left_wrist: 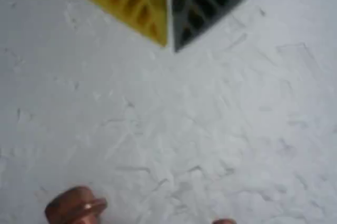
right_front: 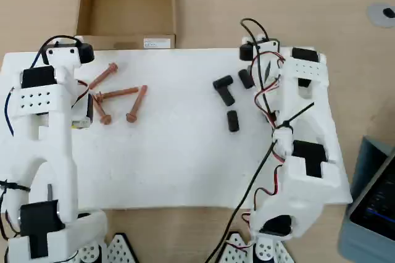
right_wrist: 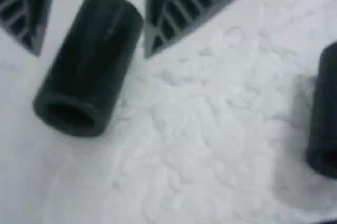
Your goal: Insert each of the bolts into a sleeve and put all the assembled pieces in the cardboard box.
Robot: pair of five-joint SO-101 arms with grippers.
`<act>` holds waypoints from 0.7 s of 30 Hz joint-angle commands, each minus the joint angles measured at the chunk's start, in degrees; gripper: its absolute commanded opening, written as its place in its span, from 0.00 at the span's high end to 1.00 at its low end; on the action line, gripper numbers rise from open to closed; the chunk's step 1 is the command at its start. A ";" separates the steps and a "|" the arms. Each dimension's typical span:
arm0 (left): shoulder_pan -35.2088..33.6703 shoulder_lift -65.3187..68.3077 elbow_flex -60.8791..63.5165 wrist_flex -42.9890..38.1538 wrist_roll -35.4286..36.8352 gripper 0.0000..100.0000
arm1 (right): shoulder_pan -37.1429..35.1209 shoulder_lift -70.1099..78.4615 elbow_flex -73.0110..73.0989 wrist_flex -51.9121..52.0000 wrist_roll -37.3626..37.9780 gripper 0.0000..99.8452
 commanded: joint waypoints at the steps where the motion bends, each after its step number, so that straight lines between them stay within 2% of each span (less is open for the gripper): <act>1: -0.09 -0.22 -2.37 -0.18 -0.35 0.99 | 0.13 -0.22 -0.31 -0.09 0.26 0.85; 13: -0.35 -0.22 -2.29 -0.09 -0.35 0.99 | -2.15 2.59 3.56 -2.64 -0.09 0.86; 19: -0.35 -0.22 -2.29 0.18 -0.35 0.99 | -2.24 5.41 3.38 -2.73 0.18 0.98; 21: -0.35 -0.22 -2.29 0.18 -0.35 0.99 | -2.24 5.67 3.38 -2.73 0.26 0.99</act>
